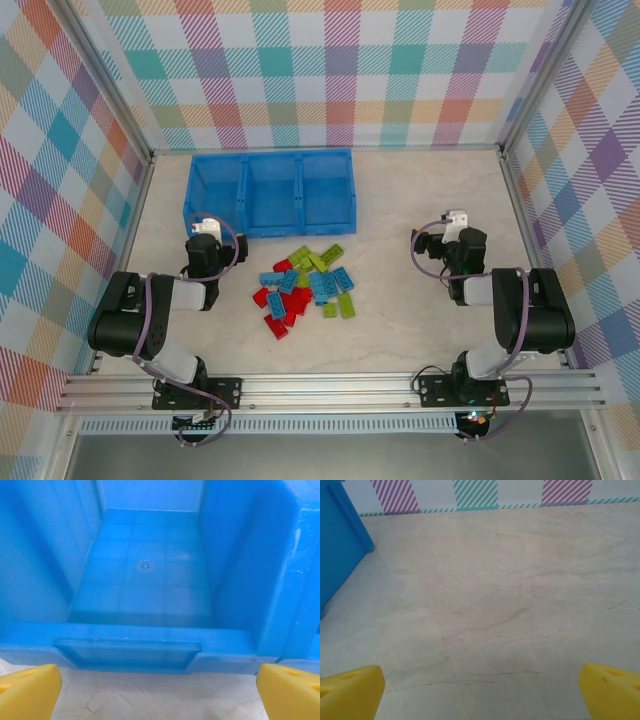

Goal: Sort the legos into containers by color

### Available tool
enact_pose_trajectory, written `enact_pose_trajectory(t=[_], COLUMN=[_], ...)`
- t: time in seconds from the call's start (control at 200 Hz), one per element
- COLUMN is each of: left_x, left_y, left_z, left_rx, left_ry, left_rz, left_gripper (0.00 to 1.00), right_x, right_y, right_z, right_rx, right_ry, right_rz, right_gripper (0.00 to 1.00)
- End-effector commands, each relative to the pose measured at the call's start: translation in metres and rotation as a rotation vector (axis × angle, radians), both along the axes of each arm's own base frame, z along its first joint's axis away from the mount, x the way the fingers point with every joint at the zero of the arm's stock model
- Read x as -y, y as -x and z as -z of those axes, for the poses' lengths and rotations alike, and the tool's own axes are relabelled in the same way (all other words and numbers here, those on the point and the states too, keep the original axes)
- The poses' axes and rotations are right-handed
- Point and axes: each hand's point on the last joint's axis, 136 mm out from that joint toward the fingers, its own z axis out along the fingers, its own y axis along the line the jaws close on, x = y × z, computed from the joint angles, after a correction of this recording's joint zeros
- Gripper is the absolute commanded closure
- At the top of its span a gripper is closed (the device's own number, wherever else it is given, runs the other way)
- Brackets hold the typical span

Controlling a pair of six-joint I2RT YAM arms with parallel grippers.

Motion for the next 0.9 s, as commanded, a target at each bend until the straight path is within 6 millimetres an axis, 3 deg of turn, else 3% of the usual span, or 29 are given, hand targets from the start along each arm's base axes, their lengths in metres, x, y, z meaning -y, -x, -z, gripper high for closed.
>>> enact_pose_trajectory(t=[0.0,0.245,0.36,0.515,0.585,0.635,0.715,0.8,0.895], left_x=[-0.002,-0.002,-0.002,-0.002,-0.002,-0.002,-0.003,-0.007,-0.013], left_y=[-0.007,-0.007,-0.007,-0.007,-0.007,-0.007,-0.008,-0.006,0.005], left_z=[-0.008,-0.008,-0.008,-0.008,-0.008,-0.01,-0.015,-0.029,-0.046], left_rx=[0.024,0.025,0.025,0.025,0.024,0.03,0.021,0.005,-0.032], left_ry=[0.003,0.002,0.003,0.003,0.002,0.001,-0.005,-0.024,-0.001], left_rz=[0.004,0.004,0.003,0.004,0.003,0.003,-0.004,-0.045,-0.107], left_gripper=[0.0,0.0,0.0,0.0,0.0,0.0,0.0,0.0,0.0], right_x=[-0.003,0.001,0.022,0.02,0.017,0.022,0.026,0.012,-0.024], right_y=[0.0,-0.001,0.002,0.006,0.011,0.018,0.034,0.054,0.076], right_z=[-0.005,-0.005,-0.007,-0.011,-0.025,-0.047,-0.077,-0.095,-0.103], right_rx=[0.021,0.019,0.041,0.072,0.096,0.112,0.078,-0.032,-0.175], right_ry=[-0.01,-0.012,-0.018,-0.015,0.008,0.04,-0.066,-0.206,-0.37], right_rz=[-0.023,0.001,0.133,0.12,0.107,0.172,0.241,0.215,0.086], right_gripper=[0.0,0.0,0.0,0.0,0.0,0.0,0.0,0.0,0.0])
